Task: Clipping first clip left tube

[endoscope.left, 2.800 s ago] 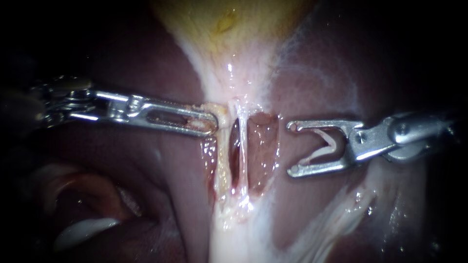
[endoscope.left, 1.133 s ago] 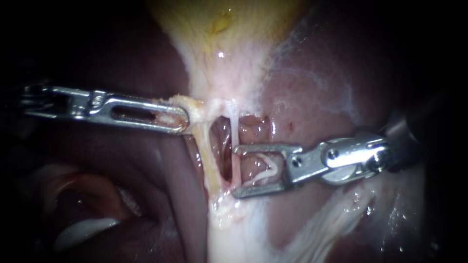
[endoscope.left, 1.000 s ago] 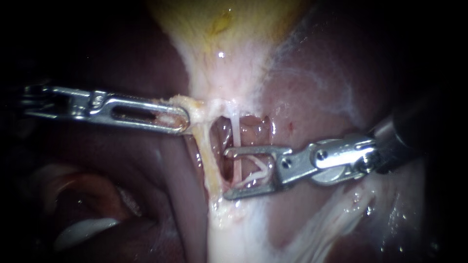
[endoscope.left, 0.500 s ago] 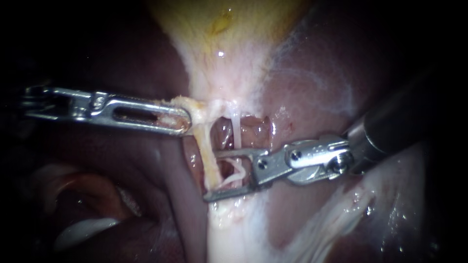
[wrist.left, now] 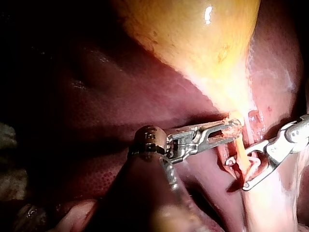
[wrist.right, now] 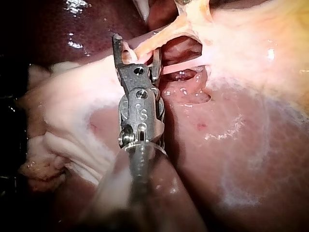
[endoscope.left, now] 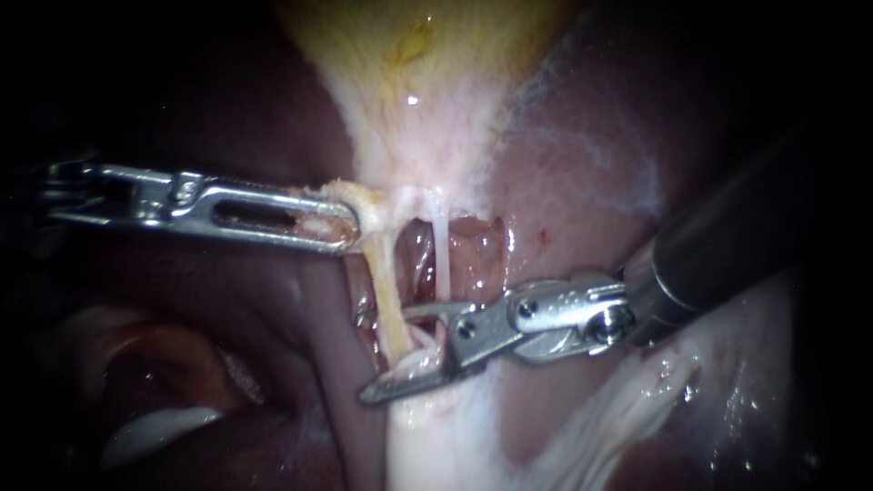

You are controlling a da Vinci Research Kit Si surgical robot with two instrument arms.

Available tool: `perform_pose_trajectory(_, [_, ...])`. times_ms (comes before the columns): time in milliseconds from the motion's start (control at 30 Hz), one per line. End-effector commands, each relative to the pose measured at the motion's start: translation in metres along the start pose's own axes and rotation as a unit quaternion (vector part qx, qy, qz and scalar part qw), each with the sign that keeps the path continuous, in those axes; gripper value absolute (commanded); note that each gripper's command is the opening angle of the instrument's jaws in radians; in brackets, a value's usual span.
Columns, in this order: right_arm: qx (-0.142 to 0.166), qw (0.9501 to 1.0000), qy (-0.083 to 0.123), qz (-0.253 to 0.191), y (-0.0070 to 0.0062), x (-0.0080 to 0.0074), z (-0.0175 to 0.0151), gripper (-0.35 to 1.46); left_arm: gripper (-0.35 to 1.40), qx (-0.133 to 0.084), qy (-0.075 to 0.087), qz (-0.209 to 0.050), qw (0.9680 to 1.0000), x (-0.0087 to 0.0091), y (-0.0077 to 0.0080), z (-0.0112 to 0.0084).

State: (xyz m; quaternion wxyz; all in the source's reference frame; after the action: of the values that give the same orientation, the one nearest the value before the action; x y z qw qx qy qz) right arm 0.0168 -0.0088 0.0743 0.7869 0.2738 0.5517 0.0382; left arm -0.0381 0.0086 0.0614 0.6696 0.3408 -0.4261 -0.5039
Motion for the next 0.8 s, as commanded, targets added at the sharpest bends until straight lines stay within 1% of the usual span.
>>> perform_pose_trajectory(33, [-0.001,1.0000,-0.001,-0.001,0.0000,-0.0001,0.0002,0.45,-0.35,0.000,0.000,0.000,1.0000,0.0000,0.0001,0.0001])
perform_pose_trajectory(267, [-0.001,1.0000,0.000,0.001,0.0001,-0.0003,0.0007,0.45,-0.35,0.000,0.000,0.000,1.0000,0.0000,0.0000,0.0001])
perform_pose_trajectory(367, [-0.001,1.0000,0.000,0.001,0.0002,-0.0003,0.0007,0.42,-0.35,0.000,0.000,0.000,1.0000,0.0000,0.0000,0.0001])
perform_pose_trajectory(433, [-0.001,1.0000,0.000,0.001,0.0002,-0.0003,0.0007,0.37,-0.35,0.000,0.000,0.000,1.0000,0.0000,0.0000,0.0001])
perform_pose_trajectory(500, [0.001,1.0000,0.001,0.000,0.0001,-0.0003,0.0005,0.20,-0.35,0.000,0.000,0.000,1.0000,0.0000,0.0000,0.0001])
perform_pose_trajectory(600, [-0.010,0.9999,0.000,0.000,0.0001,-0.0003,0.0002,-0.15,-0.35,0.000,0.000,0.000,1.0000,0.0000,0.0000,0.0001])
perform_pose_trajectory(667, [-0.011,0.9999,0.000,0.001,0.0000,-0.0004,0.0001,-0.34,-0.35,0.000,0.000,0.000,1.0000,0.0000,0.0000,0.0001])
perform_pose_trajectory(800, [-0.012,0.9998,0.000,0.013,0.0001,-0.0004,-0.0002,-0.35,-0.35,0.000,0.000,0.000,1.0000,0.0000,0.0001,0.0001])
